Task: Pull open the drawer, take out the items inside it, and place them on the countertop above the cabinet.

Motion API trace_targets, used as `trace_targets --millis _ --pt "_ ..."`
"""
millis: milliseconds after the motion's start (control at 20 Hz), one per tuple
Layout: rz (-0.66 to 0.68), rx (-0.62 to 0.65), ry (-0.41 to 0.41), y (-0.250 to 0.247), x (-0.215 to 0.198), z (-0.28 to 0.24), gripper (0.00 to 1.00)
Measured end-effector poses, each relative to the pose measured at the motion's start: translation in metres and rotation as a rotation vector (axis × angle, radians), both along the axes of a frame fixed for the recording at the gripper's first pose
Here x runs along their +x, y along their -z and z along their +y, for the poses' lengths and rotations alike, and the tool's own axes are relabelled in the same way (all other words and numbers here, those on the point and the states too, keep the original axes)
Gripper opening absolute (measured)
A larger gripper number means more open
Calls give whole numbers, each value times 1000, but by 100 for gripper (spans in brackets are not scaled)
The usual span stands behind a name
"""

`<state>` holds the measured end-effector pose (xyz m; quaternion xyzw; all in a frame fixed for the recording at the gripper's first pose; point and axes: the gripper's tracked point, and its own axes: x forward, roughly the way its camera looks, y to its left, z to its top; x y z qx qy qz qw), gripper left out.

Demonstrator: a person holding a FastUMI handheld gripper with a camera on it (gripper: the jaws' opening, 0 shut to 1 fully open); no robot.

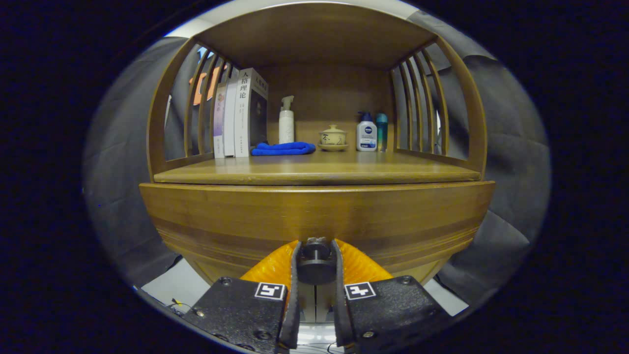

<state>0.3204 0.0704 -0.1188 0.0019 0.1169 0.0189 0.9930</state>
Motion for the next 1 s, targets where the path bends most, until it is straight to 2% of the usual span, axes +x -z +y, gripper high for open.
trace_targets --millis 850,1000 --pt "-22 -37 -9 17 -129 -6 31" --pt "-5 -12 -20 21 -151 -4 31"
